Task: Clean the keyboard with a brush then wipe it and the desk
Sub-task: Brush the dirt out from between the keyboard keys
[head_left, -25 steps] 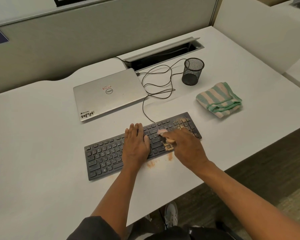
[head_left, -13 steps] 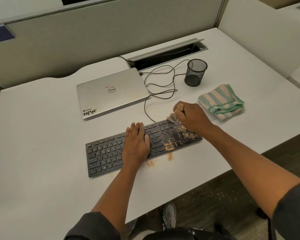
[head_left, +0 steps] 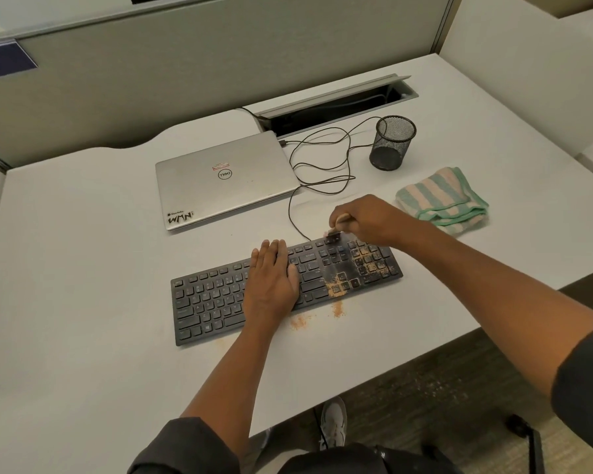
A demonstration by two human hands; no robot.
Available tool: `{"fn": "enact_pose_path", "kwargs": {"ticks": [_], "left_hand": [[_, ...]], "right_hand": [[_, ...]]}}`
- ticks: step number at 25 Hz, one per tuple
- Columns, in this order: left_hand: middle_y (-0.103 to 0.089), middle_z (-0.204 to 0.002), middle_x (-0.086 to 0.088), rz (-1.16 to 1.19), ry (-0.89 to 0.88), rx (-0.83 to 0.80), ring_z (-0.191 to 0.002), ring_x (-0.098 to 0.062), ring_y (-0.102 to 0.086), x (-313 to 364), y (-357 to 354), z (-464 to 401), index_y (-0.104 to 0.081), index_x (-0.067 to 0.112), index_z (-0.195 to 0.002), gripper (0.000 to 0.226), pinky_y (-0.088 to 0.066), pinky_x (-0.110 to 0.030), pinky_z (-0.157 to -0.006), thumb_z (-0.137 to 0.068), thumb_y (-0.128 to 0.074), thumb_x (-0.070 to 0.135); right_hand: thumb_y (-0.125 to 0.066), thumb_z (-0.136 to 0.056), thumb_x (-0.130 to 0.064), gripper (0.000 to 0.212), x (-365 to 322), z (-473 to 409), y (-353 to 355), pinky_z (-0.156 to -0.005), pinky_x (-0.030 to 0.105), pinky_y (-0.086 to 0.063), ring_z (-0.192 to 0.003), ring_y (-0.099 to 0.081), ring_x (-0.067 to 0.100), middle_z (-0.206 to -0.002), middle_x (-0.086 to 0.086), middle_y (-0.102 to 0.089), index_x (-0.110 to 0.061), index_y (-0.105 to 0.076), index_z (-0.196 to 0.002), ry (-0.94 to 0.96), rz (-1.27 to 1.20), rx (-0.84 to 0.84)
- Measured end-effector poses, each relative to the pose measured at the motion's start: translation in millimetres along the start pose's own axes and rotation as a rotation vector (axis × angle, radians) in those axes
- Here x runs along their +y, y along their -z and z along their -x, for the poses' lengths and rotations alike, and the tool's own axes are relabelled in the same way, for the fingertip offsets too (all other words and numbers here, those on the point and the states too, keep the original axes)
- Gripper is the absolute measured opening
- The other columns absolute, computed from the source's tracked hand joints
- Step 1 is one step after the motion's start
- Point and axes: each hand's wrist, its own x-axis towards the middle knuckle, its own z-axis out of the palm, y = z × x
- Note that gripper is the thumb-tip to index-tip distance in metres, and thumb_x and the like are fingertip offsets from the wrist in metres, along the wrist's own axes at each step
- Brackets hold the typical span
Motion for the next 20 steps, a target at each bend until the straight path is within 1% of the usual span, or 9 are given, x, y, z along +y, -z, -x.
{"fn": "enact_pose_path", "kwargs": {"ticks": [3, 6, 9, 12, 14, 15, 17, 19, 20], "left_hand": [[-0.029, -0.164, -0.014, -0.004, 0.003, -0.005, -0.155, -0.028, -0.015, -1, -2, -1, -0.024, 0.006, -0.159, 0.064, 0.004, -0.036, -0.127, -0.103, -0.022, 0.037], [-0.028, -0.164, -0.014, 0.002, 0.007, -0.005, -0.155, -0.027, -0.014, -1, -1, -1, -0.024, 0.007, -0.159, 0.065, 0.005, -0.035, -0.126, -0.103, -0.020, 0.038], [-0.028, -0.164, -0.014, 0.003, 0.007, 0.001, -0.155, -0.027, -0.014, -1, -1, 0, -0.024, 0.007, -0.159, 0.066, 0.005, -0.034, -0.126, -0.102, -0.019, 0.038], [-0.028, -0.164, -0.014, 0.000, 0.013, 0.007, -0.155, -0.027, -0.014, -1, -1, 0, -0.024, 0.007, -0.160, 0.066, 0.004, -0.035, -0.127, -0.102, -0.020, 0.038], [-0.028, -0.164, -0.014, 0.000, 0.012, 0.004, -0.155, -0.027, -0.014, 0, -1, 0, -0.024, 0.006, -0.159, 0.066, 0.004, -0.036, -0.127, -0.102, -0.020, 0.038], [-0.029, -0.164, -0.015, 0.003, 0.012, 0.006, -0.155, -0.027, -0.015, 1, -1, 0, -0.024, 0.006, -0.159, 0.066, 0.004, -0.036, -0.127, -0.102, -0.020, 0.037], [-0.029, -0.164, -0.015, 0.014, 0.020, 0.007, -0.155, -0.028, -0.015, 0, -1, -1, -0.025, 0.006, -0.159, 0.065, 0.002, -0.037, -0.127, -0.102, -0.021, 0.037], [-0.029, -0.164, -0.015, 0.013, 0.024, 0.004, -0.155, -0.028, -0.015, 1, -1, -1, -0.025, 0.006, -0.159, 0.064, 0.001, -0.038, -0.128, -0.103, -0.023, 0.036], [-0.028, -0.164, -0.015, 0.013, 0.024, -0.001, -0.155, -0.028, -0.014, 1, -1, -1, -0.024, 0.006, -0.159, 0.062, 0.001, -0.038, -0.128, -0.104, -0.025, 0.036]], "right_hand": [[-0.062, -0.094, -0.018, 0.013, -1, 9, -2, -0.071, 0.026, -0.041, -0.083, -0.059, 0.014, -0.087, -0.011, -0.068, -0.023, -0.073, -0.097, 0.041, 0.085, 0.010], [-0.060, -0.096, -0.022, 0.012, -4, 22, -9, -0.063, 0.023, -0.035, -0.077, -0.057, 0.010, -0.080, -0.014, -0.065, -0.025, -0.072, -0.095, 0.063, 0.111, 0.021], [-0.058, -0.097, -0.028, 0.014, -5, 35, -16, -0.061, 0.025, -0.037, -0.075, -0.060, 0.015, -0.079, -0.008, -0.069, -0.022, -0.069, -0.089, 0.054, 0.077, 0.040], [-0.049, -0.097, -0.032, 0.020, -6, 46, -19, -0.059, 0.031, -0.037, -0.072, -0.058, 0.021, -0.076, -0.001, -0.064, -0.022, -0.058, -0.083, 0.035, 0.046, 0.204], [-0.046, -0.099, -0.032, 0.021, -12, 56, -32, -0.059, 0.032, -0.035, -0.073, -0.053, 0.022, -0.076, 0.004, -0.060, -0.019, -0.059, -0.088, 0.021, 0.041, 0.280], [-0.046, -0.100, -0.032, 0.022, -17, 60, -39, -0.059, 0.032, -0.037, -0.074, -0.053, 0.021, -0.076, 0.003, -0.059, -0.019, -0.060, -0.090, 0.021, 0.022, 0.295], [-0.046, -0.102, -0.031, 0.023, -25, 72, -52, -0.060, 0.026, -0.037, -0.077, -0.051, 0.014, -0.075, -0.003, -0.060, -0.021, -0.065, -0.093, 0.040, -0.013, 0.265], [-0.049, -0.102, -0.029, 0.022, -32, 84, -57, -0.062, 0.017, -0.031, -0.078, -0.046, 0.009, -0.075, -0.010, -0.059, -0.023, -0.067, -0.094, 0.073, -0.016, 0.211], [-0.048, -0.103, -0.029, 0.023, -35, 88, -55, -0.062, 0.016, -0.030, -0.077, -0.046, 0.008, -0.074, -0.013, -0.057, -0.021, -0.067, -0.093, 0.079, -0.024, 0.201]]}}
